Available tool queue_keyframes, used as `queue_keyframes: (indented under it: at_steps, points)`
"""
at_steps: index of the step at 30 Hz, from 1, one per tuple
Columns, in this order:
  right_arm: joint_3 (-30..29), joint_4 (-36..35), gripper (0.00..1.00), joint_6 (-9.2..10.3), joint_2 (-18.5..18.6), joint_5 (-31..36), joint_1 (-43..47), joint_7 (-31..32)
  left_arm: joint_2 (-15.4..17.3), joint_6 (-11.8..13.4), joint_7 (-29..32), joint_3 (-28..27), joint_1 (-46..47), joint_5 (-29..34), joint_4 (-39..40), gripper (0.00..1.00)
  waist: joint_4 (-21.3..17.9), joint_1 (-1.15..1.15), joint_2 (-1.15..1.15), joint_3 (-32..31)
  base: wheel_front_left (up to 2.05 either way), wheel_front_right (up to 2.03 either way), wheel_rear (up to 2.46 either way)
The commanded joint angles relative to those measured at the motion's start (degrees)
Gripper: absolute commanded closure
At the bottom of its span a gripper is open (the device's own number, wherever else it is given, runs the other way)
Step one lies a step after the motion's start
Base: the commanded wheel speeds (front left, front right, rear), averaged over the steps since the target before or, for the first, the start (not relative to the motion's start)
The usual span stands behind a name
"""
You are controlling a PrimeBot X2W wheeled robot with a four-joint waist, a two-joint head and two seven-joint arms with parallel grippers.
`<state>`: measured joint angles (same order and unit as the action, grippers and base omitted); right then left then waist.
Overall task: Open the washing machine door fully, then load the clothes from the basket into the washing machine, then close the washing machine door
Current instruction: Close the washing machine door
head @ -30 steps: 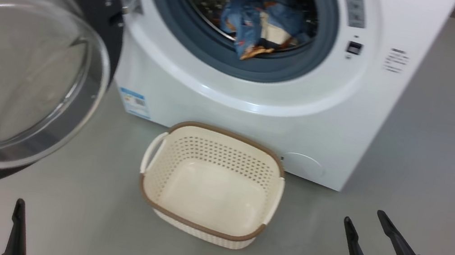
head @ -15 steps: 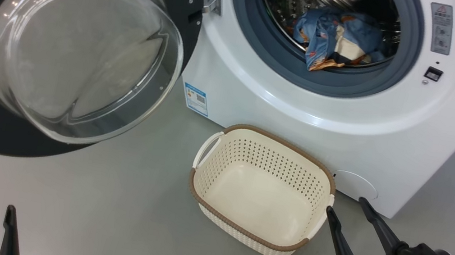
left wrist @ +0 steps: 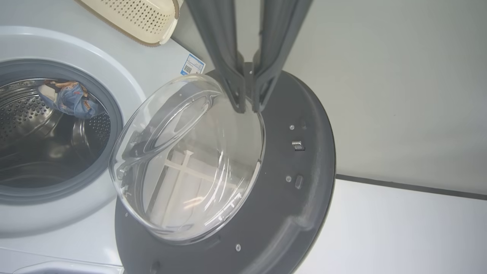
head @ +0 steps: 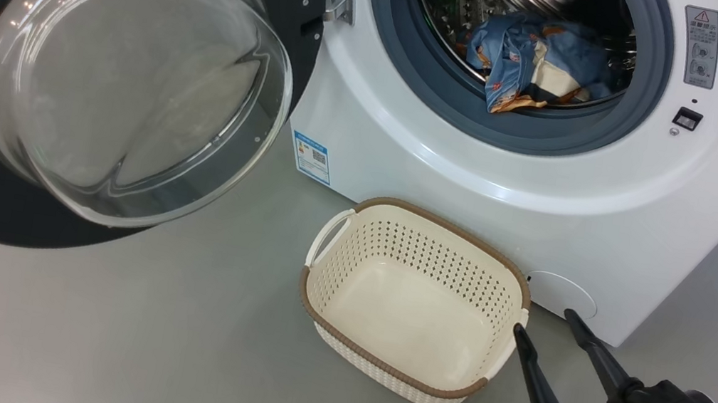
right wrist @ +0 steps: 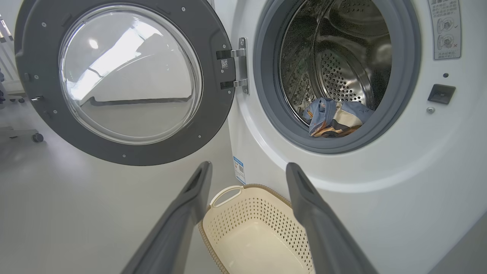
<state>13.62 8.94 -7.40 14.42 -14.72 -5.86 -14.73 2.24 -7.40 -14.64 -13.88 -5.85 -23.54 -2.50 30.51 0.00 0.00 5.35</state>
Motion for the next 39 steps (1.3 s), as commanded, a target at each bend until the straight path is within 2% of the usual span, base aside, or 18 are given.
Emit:
queue_keyframes:
  at_steps: [1, 3, 6, 10, 13, 14, 16, 21, 22, 24, 31, 35, 39]
  points:
    - [0.5, -1.5, 0.0, -0.09, 0.1, -0.5, -0.3, -0.3, 2.1, -0.1, -0.4, -2.9, 2.6, -0.7, 2.9, 1.0, -0.1, 0.0, 0.0, -0.1, 0.0, 0.0, 0.0]
    - [-0.4, -1.8, 0.0, -0.09, -0.4, -0.2, 0.7, -0.3, 4.1, -0.1, -0.4, -4.6, 4.7, -3.0, 5.3, 1.0, -0.3, 0.0, 0.0, -0.2, 0.0, 0.0, 0.0]
    - [-1.5, -2.4, 0.0, -0.09, -0.9, 0.2, 2.3, -0.3, 9.0, -0.1, -0.4, -6.6, 8.7, -6.7, 7.1, 1.0, -0.6, 0.0, 0.0, 0.0, 0.0, 0.0, 0.0]
    - [-2.0, -3.1, 0.0, -0.09, -1.1, 0.7, 3.0, -0.3, 17.9, -0.1, -0.4, -10.1, 15.9, -13.4, 4.6, 1.0, -2.4, 0.0, 0.0, 1.3, 0.0, 0.0, 0.0]
    - [-2.2, -3.3, 0.0, -0.09, -0.9, 1.0, 2.8, -0.3, 23.8, -0.1, -0.4, -11.5, 21.8, -18.7, -0.4, 1.0, -3.7, 0.0, 0.0, 2.4, 0.0, 0.0, 0.0]
    - [-2.2, -3.5, 0.0, -0.09, -0.8, 1.1, 2.5, -0.3, 27.4, -0.1, -0.4, -11.3, 25.3, -22.9, -5.0, 1.0, -4.6, 0.0, 0.0, 3.1, 0.0, 0.0, 0.0]
    - [-2.1, -3.7, 0.0, -0.09, -0.5, 1.2, 2.3, -0.3, 31.2, -0.1, -0.3, -9.9, 28.2, -27.4, -10.6, 1.0, -5.5, 0.0, 0.0, 3.8, 0.0, 0.0, 0.0]
    - [-2.0, -4.0, 0.0, -0.09, 0.2, 1.4, 1.7, -0.3, 38.5, -0.1, 4.8, -7.8, 35.7, -40.4, -23.0, 1.0, -7.0, 0.0, 0.0, 5.4, 0.0, 0.0, 0.0]
    - [-2.0, -4.0, 0.0, -0.09, 0.2, 1.4, 1.7, -0.3, 38.5, -0.1, 4.8, -7.8, 35.7, -40.4, -23.0, 1.0, -7.0, 0.0, 0.0, 5.4, 0.0, 0.0, 0.0]
    - [-2.2, -4.3, 0.0, -0.09, 0.6, 1.5, 1.6, -0.3, 41.5, -0.1, 7.3, -6.0, 37.6, -42.8, -26.8, 1.0, -7.3, 0.0, 0.0, 6.2, 0.0, 0.0, 0.0]
    - [-2.5, -4.8, 0.0, -0.09, 1.2, 1.8, 1.3, -0.3, 44.5, -0.1, 24.1, -1.9, 43.6, -55.2, -37.7, 1.0, -8.3, 0.0, 0.0, 8.2, 0.0, 0.0, 0.0]
    - [-2.5, -5.1, 0.0, -0.09, 1.8, 1.9, 0.8, -0.3, 46.2, -0.1, 30.5, -1.2, 45.7, -58.1, -43.1, 1.0, -9.0, 0.0, 0.0, 9.4, 0.0, 0.0, 0.0]
    - [-2.9, -5.5, 0.0, -0.09, 2.3, 2.0, 0.8, -0.3, 47.0, -0.1, 33.0, -0.6, 47.2, -59.2, -44.7, 1.0, -9.2, 0.0, 0.0, 10.3, 0.0, 0.0, 0.0]
